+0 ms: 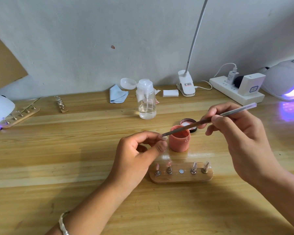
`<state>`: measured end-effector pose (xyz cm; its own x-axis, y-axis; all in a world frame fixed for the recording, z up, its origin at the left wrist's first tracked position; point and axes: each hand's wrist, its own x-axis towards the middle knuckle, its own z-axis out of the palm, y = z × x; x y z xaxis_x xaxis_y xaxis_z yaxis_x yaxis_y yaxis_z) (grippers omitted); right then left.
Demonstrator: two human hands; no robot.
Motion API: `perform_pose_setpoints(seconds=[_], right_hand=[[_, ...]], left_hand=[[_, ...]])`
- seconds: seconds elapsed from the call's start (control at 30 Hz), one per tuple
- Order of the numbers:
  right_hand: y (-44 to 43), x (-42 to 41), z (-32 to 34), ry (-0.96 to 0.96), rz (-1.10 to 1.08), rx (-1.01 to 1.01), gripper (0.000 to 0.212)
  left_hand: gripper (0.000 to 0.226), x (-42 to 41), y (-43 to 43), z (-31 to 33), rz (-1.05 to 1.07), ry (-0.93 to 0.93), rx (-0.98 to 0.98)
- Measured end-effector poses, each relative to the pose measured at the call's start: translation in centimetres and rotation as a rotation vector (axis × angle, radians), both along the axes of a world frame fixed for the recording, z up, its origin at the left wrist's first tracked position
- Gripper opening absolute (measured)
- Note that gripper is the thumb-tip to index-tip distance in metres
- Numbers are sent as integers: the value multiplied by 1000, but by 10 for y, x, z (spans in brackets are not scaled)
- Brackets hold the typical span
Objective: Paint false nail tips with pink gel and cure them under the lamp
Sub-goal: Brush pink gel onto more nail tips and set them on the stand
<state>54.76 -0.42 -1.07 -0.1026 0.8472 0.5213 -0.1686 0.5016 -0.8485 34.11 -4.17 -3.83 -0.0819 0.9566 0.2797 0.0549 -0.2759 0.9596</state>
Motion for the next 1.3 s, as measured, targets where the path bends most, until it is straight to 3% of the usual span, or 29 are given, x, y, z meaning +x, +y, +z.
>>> perform_pose_setpoints(seconds=[0.67, 0.9, 1.3], right_hand=[[2, 4, 3, 58, -48, 3, 5], [-1, 0, 0, -14, 0, 23, 15], [2, 3, 3, 62, -64, 21, 6]], left_hand=[[10, 0, 0, 1, -2, 2, 22], [14, -1, -1, 1, 9, 37, 16], [12, 0, -1, 1, -6, 2, 4]])
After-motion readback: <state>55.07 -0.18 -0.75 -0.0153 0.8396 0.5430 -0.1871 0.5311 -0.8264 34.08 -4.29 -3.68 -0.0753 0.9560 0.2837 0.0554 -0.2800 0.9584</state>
